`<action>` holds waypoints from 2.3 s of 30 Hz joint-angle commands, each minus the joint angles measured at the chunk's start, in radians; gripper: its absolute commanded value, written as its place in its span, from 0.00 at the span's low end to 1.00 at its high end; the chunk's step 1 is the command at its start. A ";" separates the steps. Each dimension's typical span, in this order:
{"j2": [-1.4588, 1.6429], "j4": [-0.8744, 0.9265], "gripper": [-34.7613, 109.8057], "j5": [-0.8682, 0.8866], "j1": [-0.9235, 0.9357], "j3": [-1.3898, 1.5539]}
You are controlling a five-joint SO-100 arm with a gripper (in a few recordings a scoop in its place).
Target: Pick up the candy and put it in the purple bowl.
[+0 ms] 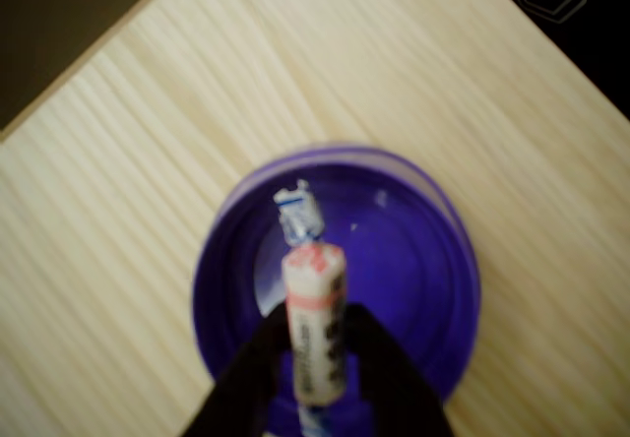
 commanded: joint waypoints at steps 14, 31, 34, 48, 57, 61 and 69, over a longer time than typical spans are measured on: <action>0.055 0.054 0.34 -0.014 0.020 -0.112; 0.284 0.400 0.24 0.144 0.216 -0.163; 0.321 0.462 0.24 0.146 0.262 -0.147; 0.923 0.351 0.24 0.071 0.236 0.489; 1.397 0.279 0.24 0.012 0.324 0.905; 1.586 0.325 0.24 -0.028 0.433 1.014; 1.868 0.485 0.24 -0.015 0.620 1.180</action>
